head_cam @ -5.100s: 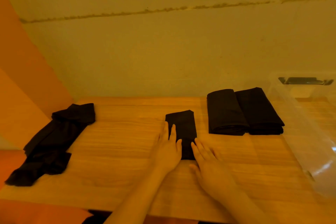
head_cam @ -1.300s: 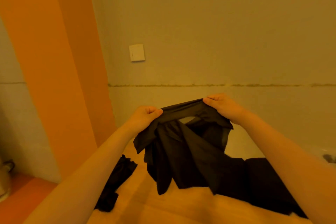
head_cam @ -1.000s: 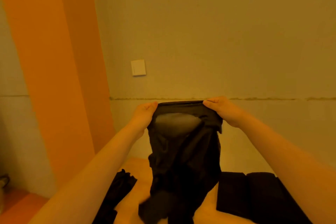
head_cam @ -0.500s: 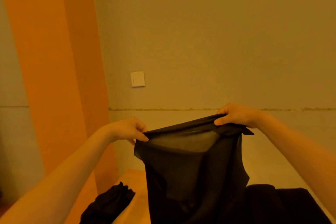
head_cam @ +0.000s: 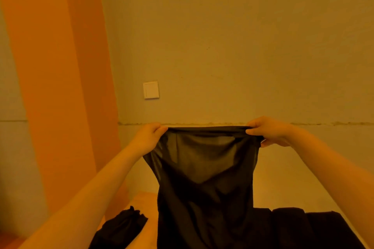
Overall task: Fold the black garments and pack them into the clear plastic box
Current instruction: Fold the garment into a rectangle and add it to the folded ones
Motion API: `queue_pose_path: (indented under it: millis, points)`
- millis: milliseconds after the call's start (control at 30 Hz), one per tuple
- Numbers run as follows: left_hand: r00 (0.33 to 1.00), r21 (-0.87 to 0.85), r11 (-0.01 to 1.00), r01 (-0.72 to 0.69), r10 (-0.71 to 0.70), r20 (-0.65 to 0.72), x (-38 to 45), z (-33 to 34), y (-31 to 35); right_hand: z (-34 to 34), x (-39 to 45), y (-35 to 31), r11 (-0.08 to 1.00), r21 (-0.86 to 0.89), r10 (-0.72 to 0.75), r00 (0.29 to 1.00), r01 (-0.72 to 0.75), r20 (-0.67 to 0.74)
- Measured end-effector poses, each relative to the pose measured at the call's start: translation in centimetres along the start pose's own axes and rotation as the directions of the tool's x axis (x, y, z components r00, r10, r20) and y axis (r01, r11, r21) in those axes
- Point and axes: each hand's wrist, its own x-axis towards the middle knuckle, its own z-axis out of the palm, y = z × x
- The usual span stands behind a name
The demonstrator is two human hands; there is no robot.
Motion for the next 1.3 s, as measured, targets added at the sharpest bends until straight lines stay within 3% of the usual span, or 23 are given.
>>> queue_pose_path:
  millis: [133, 300, 467, 567, 633, 733, 800, 933, 1067, 1167, 1300]
  points:
    - [0.926, -0.3, 0.915, 0.268, -0.159, 0.343, -0.4, -1.7, -1.1, -1.1, -0.6, 1.1, 0.992, 0.118, 0.045, 0.996, -0.054, 0.08]
    - [0.878, -0.442, 0.801, 0.403, -0.202, 0.434, -0.6, -2.5, -2.6, -0.9, -0.4, 1.5, 0.966, 0.235, 0.106, 0.994, -0.109, 0.027]
    - [0.904, -0.618, 0.664, 0.422, -0.254, 0.344, -0.3, -2.1, -2.2, 0.0, 0.6, 0.8, 0.828, 0.554, 0.138, 0.989, -0.088, -0.049]
    - [0.942, -0.829, 0.47, 0.305, -0.28, 0.187, 0.5, -2.2, -1.1, -0.1, 0.9, -0.1, 0.661, 0.751, 0.121, 0.988, -0.011, -0.092]
    - [0.949, -0.883, 0.418, 0.213, -0.303, 0.086, 1.0, -2.5, 0.0, -0.5, 1.0, -0.9, 0.57, 0.818, 0.096, 0.982, 0.08, -0.163]
    - [0.942, -0.856, 0.503, 0.119, -0.329, -0.063, 2.2, -3.3, 1.8, -1.8, 0.9, -2.2, 0.573, 0.786, 0.028, 0.952, 0.234, -0.304]
    - [0.934, -0.803, 0.592, 0.076, -0.324, -0.15, 3.4, -4.3, 2.8, -3.1, 0.7, -3.2, 0.644, 0.695, -0.035, 0.92, 0.32, -0.391]
    - [0.938, -0.622, 0.783, 0.001, -0.216, -0.271, 6.3, -6.9, 5.1, -6.0, -0.5, -5.6, 0.928, 0.168, -0.201, 0.825, 0.334, -0.528]
    - [0.944, -0.48, 0.873, -0.081, -0.087, -0.317, 8.1, -9.1, 8.2, -8.8, -2.4, -8.4, 0.934, -0.148, -0.35, 0.739, 0.326, -0.575]
    - [0.925, -0.364, 0.922, -0.128, -0.021, -0.379, 8.8, -10.5, 10.2, -11.2, -3.4, -9.9, 0.928, -0.211, -0.37, 0.679, 0.308, -0.634]
    - [0.884, -0.345, 0.926, -0.152, -0.028, -0.466, 9.2, -10.9, 11.6, -13.5, -3.9, -10.6, 0.947, -0.143, -0.302, 0.644, 0.288, -0.703]
